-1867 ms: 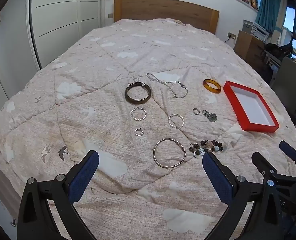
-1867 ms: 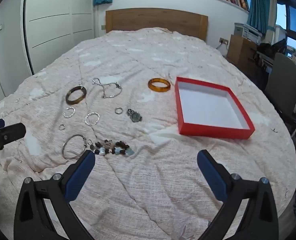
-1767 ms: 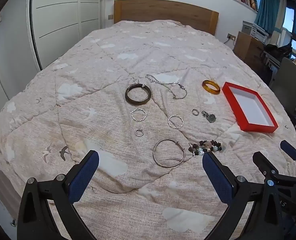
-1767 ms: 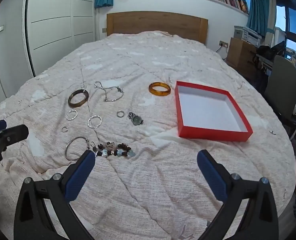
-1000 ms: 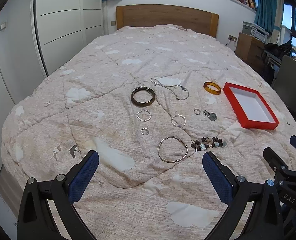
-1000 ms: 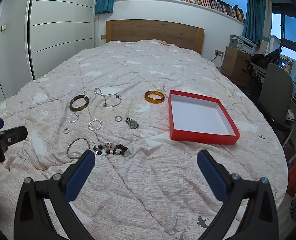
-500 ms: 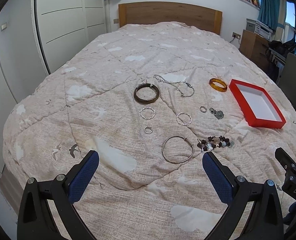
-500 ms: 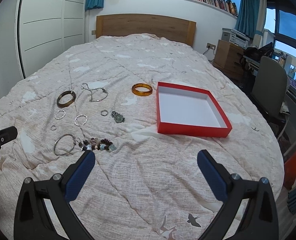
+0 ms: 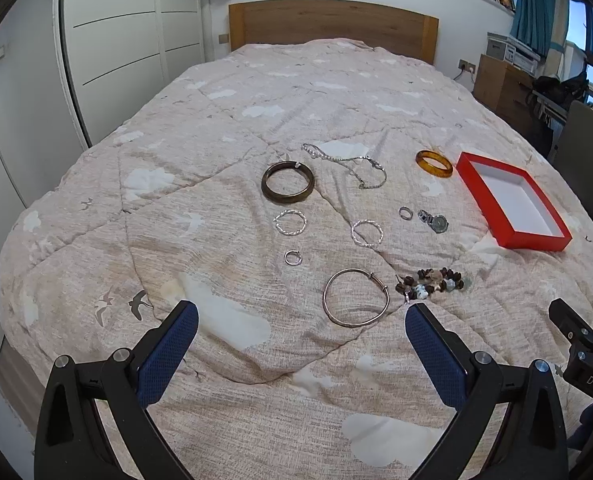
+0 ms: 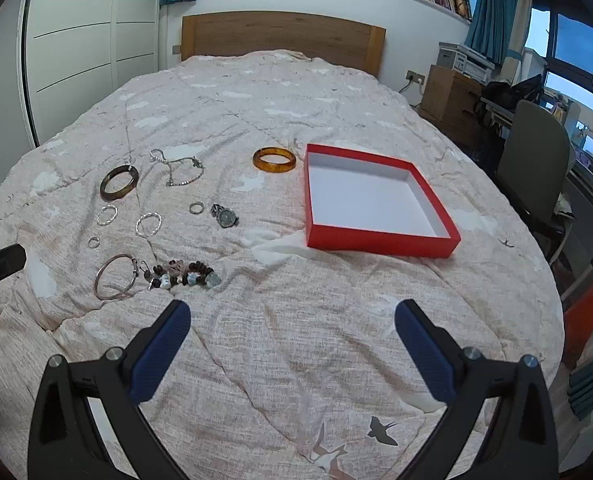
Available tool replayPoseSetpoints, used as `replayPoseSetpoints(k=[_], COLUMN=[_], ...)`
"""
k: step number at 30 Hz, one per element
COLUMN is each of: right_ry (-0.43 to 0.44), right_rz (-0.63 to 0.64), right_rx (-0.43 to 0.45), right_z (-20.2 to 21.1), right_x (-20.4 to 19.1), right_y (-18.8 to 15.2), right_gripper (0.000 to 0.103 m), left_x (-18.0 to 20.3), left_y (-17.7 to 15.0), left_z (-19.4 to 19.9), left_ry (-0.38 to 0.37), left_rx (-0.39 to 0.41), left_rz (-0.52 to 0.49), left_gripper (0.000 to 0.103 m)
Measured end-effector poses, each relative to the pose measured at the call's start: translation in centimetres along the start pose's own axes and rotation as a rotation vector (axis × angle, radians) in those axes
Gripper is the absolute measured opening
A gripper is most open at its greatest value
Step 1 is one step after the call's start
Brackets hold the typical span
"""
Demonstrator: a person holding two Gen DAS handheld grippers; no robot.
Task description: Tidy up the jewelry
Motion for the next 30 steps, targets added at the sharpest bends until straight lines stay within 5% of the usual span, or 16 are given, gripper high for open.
replayPoseSetpoints(k=[14, 30], right_ry=[-0.017, 0.083], right_rz=[0.008, 0.042], right_rx=[-0.016, 0.012], right_z=[-0.2, 1.8], right_x=[1.6, 1.8], right_y=[0.4, 0.7], right_gripper=[0.103, 0.103], left_x=[1.0, 3.6], left_y=[-0.4, -0.5], left_z=[-0.6, 1.1], left_ry=[0.008, 0.015], left_rx=[-0.018, -0.021], left_rz=[-0.045, -0.116], left_gripper=[0.102, 0.102])
Point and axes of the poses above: each gripper's, at about its wrist camera, not at the fingertips, and z roughly against the way its jaws point, x to its right, y to its top, the point moved 10 cm from there along -z, roughly the way its jaws point, and after that the axes turned 6 degrees about -x, right-handed, at the moved point
